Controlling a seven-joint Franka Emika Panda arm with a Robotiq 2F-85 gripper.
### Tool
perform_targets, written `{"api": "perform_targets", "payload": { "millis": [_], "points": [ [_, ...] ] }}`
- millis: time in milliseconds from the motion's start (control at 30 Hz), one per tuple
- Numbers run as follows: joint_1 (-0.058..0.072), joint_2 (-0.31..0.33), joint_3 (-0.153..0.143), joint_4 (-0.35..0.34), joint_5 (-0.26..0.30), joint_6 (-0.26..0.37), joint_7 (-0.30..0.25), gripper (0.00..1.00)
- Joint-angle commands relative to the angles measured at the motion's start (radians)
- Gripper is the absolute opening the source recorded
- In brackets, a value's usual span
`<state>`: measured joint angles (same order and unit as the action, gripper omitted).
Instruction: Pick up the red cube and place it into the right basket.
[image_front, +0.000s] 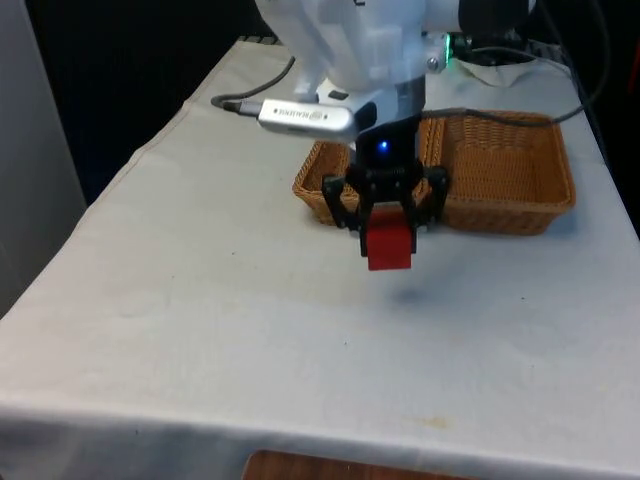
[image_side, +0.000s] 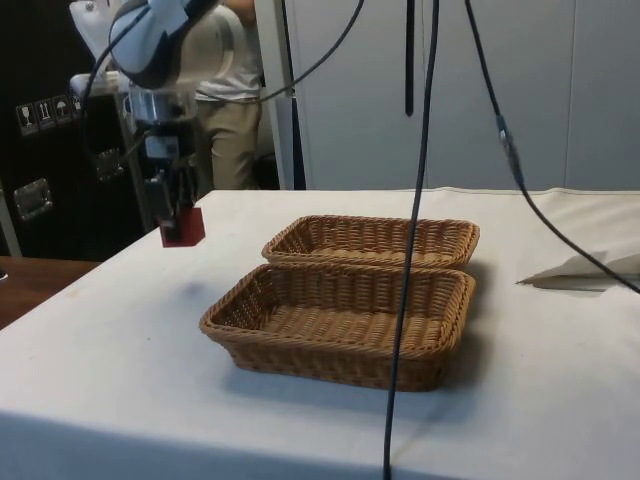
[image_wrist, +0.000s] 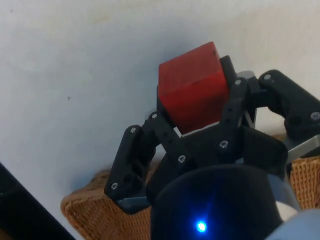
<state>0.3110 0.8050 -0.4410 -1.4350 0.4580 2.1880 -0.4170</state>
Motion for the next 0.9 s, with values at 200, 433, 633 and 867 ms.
{"api": "perform_targets", "payload": {
  "millis": [200,433,633,867],
  "points": [
    [0.017,-0.071,-0.008,-0.060,-0.025,-0.012,0.006,0.02],
    [0.018,-0.138,0.000,-0.114,-0.042,-0.031,0.001,0.02],
    [0.038,-0.230,-0.007,-0.187,-0.080,-0.050,0.017,0.02],
    [0.049,-0.306,-0.006,-0.234,-0.111,-0.078,0.033,0.02]
  ]
}}
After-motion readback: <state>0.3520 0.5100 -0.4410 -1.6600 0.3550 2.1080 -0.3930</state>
